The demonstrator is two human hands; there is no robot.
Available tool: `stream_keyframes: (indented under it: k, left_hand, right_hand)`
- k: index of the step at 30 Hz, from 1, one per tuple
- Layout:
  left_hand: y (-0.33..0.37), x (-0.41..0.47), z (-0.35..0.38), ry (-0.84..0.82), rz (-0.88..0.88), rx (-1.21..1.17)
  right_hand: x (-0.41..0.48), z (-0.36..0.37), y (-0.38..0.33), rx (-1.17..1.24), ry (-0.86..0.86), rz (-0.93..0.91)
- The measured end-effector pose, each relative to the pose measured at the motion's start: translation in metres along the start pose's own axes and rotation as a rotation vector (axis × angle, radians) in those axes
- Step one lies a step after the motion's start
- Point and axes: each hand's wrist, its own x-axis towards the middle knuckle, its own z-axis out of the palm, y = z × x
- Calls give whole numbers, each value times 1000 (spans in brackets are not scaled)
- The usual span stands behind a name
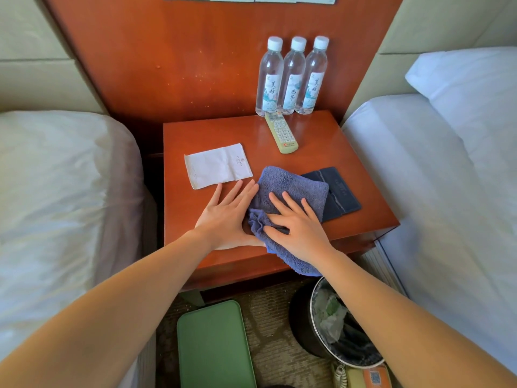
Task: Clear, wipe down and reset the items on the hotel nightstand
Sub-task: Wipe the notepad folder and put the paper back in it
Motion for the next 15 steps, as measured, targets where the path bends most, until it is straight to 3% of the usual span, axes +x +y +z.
stream_keyframes:
  k: [4, 7, 11, 15]
  left_hand:
    - [1, -1, 0, 1, -5, 24]
    - [4, -1, -2, 12, -21, 18]
    - [5, -1, -2, 9, -38, 21]
    - [5, 0, 1, 25, -31, 6]
  right_hand:
    - [-25, -1, 19, 176, 81, -62]
    - [-49, -8, 53, 226, 159, 12]
    - [-43, -26, 77, 42, 160, 190]
    - [-4, -29, 55, -144, 120, 388]
